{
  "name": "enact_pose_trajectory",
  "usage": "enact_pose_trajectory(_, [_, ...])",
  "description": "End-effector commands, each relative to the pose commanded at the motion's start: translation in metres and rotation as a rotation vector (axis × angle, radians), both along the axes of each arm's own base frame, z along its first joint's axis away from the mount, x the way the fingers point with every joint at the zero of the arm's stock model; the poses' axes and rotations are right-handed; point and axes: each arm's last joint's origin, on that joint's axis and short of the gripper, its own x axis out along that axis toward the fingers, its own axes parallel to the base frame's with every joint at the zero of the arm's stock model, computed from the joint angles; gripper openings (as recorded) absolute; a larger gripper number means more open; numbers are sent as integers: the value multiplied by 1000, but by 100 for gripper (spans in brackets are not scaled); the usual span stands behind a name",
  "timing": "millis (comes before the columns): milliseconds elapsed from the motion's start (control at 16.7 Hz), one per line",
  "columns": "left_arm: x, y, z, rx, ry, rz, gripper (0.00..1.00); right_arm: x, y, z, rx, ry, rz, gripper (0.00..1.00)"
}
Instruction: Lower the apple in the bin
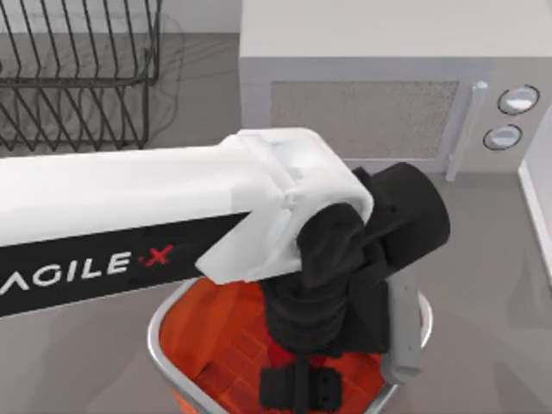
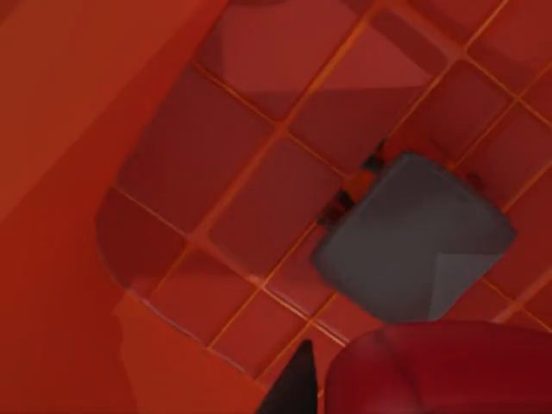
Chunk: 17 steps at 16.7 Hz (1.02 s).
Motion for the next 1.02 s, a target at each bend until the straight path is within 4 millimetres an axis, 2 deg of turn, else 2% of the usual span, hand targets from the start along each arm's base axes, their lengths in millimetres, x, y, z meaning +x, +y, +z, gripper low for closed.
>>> enact_pose_trajectory(660, [0, 0, 0, 0, 0, 0, 98, 0, 0, 0, 0, 0, 0, 100])
enact_pose_trajectory(1020, [0, 0, 0, 0, 0, 0, 100, 0, 0, 0, 0, 0, 0, 100])
